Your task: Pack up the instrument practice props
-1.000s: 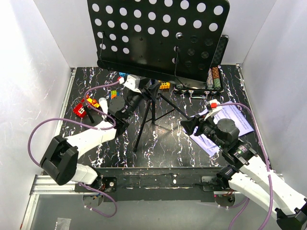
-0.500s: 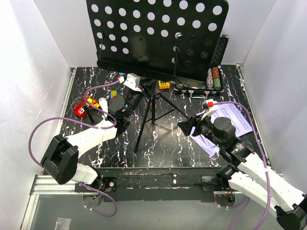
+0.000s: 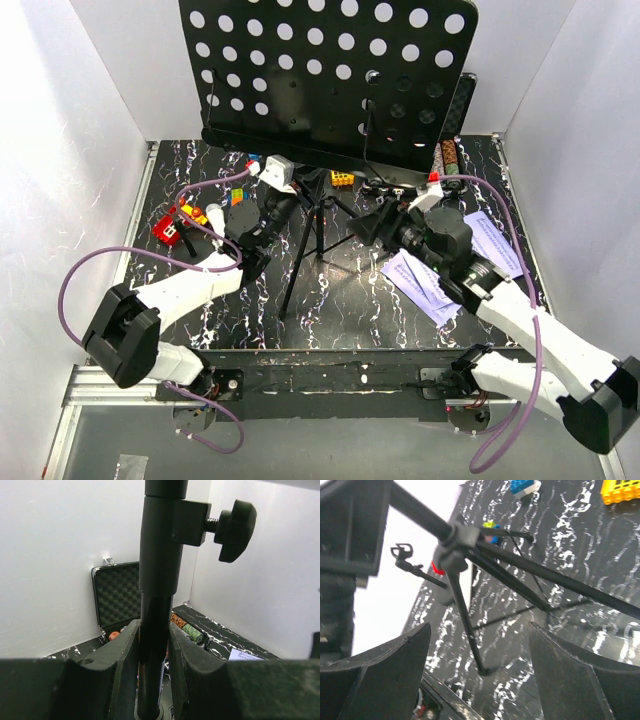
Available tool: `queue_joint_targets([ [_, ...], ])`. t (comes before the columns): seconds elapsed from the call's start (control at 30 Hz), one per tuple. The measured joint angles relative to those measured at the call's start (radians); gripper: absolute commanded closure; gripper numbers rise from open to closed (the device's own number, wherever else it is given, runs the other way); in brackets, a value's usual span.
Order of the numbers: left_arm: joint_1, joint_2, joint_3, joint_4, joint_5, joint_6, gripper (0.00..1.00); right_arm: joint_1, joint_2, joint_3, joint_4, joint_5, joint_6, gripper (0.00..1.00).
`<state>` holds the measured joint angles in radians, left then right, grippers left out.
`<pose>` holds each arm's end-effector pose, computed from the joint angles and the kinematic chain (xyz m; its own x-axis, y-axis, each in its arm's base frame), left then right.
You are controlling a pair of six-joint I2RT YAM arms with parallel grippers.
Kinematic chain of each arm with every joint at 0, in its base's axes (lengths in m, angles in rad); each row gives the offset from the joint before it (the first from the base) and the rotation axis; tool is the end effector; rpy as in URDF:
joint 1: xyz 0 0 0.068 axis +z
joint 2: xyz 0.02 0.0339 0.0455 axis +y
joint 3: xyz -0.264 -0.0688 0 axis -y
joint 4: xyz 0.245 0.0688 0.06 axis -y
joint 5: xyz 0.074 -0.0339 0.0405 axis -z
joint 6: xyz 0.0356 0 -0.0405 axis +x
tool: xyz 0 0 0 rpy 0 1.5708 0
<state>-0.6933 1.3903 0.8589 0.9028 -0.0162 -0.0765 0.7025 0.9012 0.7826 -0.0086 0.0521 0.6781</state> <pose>0.2437 -0.2017 0.3406 0.2304 -0.2908 -0.9286 0.6469 0.7587 -0.0771 0.1654 0.1376 0.3372 -0.4554 0.4352 -0.7766 -0.4111 0.6710 0.6171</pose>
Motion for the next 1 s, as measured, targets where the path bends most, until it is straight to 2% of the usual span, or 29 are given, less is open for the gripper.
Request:
queue_joint_targets([
  [0.17,-0.023,-0.038,-0.015,-0.036,-0.011,0.03,1.0,-0.002,0.146,0.08,0.079,-0.008,0.159,0.1],
  [0.37,-0.059,-0.058,-0.026,-0.053,-0.061,0.081,1.0,-0.04,0.241,0.069,0.189,-0.068,0.405,0.1],
  [0.7,-0.1,-0.072,-0.04,-0.042,-0.135,0.153,1.0,-0.044,0.333,0.066,0.304,-0.147,0.615,0.28],
  [1.0,-0.104,-0.115,-0.071,-0.056,-0.201,0.185,1.0,-0.043,0.364,0.062,0.327,-0.169,0.674,0.36],
])
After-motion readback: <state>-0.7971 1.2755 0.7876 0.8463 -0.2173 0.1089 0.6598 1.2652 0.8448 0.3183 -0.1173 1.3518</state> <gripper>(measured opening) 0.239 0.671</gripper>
